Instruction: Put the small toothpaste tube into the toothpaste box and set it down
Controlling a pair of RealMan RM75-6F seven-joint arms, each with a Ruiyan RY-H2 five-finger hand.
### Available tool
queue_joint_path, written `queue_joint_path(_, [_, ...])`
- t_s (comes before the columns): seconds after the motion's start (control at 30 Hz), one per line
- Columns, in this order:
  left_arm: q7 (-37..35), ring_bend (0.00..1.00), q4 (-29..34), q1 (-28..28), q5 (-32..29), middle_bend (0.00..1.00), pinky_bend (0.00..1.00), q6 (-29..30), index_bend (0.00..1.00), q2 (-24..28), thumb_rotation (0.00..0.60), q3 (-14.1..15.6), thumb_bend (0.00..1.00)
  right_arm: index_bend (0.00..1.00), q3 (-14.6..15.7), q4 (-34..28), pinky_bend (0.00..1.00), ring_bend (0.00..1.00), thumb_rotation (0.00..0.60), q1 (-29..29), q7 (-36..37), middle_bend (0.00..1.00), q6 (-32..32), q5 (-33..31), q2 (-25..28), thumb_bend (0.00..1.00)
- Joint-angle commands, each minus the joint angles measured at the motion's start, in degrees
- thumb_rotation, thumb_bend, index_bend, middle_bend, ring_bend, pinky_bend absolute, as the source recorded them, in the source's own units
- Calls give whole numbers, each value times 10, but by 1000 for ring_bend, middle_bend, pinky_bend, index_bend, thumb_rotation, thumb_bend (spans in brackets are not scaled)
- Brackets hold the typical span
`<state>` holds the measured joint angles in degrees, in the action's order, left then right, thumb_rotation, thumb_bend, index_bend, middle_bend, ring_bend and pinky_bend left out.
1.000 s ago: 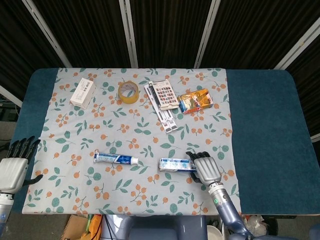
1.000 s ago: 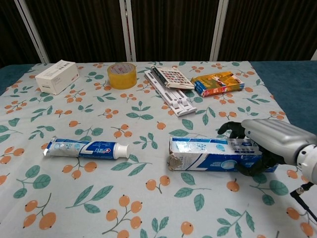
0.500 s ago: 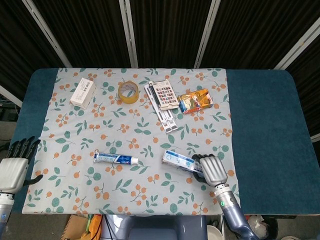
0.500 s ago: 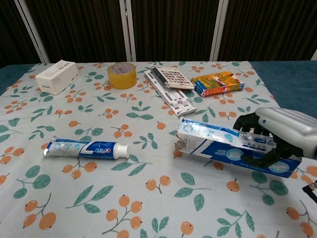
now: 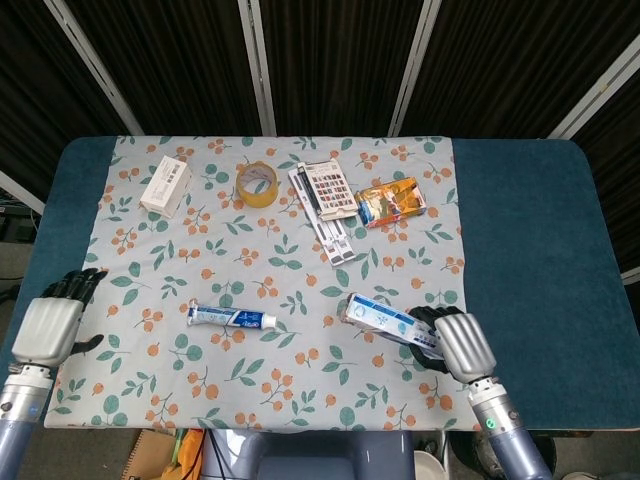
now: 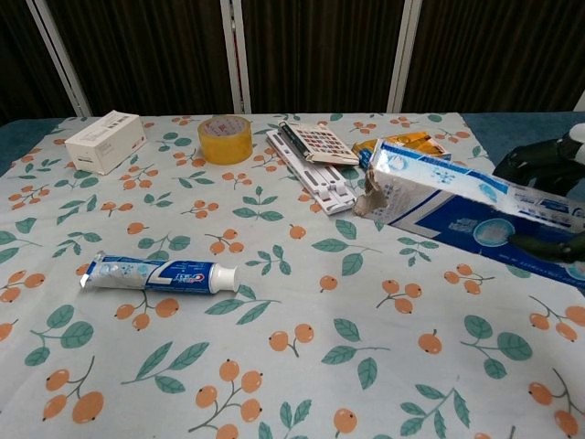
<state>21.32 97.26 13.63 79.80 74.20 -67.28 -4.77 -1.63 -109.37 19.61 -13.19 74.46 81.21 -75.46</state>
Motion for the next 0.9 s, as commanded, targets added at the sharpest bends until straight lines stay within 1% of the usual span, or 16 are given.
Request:
queue_joint_path(0.03, [56, 292, 5, 47, -20, 314, 406, -54, 293, -28, 600, -17, 85, 514, -3, -8, 431, 509, 600, -5, 20, 576, 8, 9, 14, 363])
queue_joint_path(0.17, [114, 302, 5, 87, -49, 329, 408, -94, 312, -63, 600, -29, 89, 514, -7, -12, 431, 509, 600, -8, 40, 577, 12, 16, 24, 363])
queue_joint_path(0.43, [197, 317, -13, 143, -94, 360, 416, -143, 341, -135, 600, -33, 97, 514, -15, -18, 431, 509, 600, -11, 61, 577, 13, 15, 36, 363])
queue_joint_path(0.6, [228, 347, -28, 167, -126, 396, 429, -159, 377, -171, 600, -33, 120, 514, -21, -22, 431, 509, 600, -12, 69, 576, 15, 15, 40, 363])
queue_joint_path(0.9, [257, 381, -61, 196, -169, 437, 447, -160, 414, -219, 600, -37, 121, 514, -24, -24, 431, 509, 600, -15, 77, 576, 15, 18, 43, 363])
